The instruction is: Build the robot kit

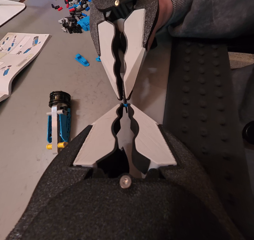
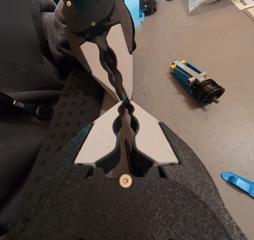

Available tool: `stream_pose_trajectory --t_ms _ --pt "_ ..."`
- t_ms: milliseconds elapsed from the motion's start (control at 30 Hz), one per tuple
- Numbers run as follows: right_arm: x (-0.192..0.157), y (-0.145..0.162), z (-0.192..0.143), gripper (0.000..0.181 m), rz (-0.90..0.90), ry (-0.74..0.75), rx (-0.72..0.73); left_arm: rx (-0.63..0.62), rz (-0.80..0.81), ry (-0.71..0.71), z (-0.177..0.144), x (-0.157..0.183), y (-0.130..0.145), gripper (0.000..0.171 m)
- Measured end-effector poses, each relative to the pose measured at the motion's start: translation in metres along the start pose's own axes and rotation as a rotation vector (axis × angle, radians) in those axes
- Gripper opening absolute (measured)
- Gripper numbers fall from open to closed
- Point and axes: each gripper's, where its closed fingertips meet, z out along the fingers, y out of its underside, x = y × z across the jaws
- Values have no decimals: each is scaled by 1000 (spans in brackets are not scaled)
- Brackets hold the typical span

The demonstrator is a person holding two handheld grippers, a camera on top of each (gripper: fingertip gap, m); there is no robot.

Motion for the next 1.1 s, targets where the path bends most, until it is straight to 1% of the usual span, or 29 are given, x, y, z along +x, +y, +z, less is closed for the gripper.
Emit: stream_pose_trajectory --t_ms 467,500,533,567,600,633,667,733,767,800,867,933,967,1100 --pt "1 2 3 4 -14 18 -19 -7 -1 -19 0 -2 0 2" --pt "2 2 3 4 -12 24 -18 5 -6 -27 -1 -3 -2 2" --pt "4 4 4 4 -18 34 -28 54 -22 -9 -4 -1 -10 3" --pt "-3 9 10 5 -29 0 -60 143 -43 37 -8 6 -27 0" --pt "-13 5 20 3 -41 -26 -63 156 -33 21 -7 6 -30 0" --pt "-8 12 26 0 -121 31 -131 137 3 -34 -7 0 -25 0" --pt "-2 18 22 0 -154 67 -167 106 11 -96 -10 -12 -18 0" --pt "19 4 -16 0 7 114 -9 212 -33 -145 -34 -27 -28 0" --pt "23 2 -24 0 13 137 24 230 -70 -151 -39 -35 -27 0" --pt "21 5 -19 0 -14 135 2 229 -97 -140 -39 -39 -24 0" --pt "20 16 -7 0 -31 138 -79 195 -96 -112 -32 -36 -20 0" --pt "24 8 -13 0 -14 141 -30 169 -91 -99 -27 -32 -16 0" --pt "27 5 -16 0 -5 150 -14 176 -91 -96 -28 -32 -18 0" --pt "26 -1 -16 0 -20 163 11 166 -64 -114 -26 -31 -17 0"
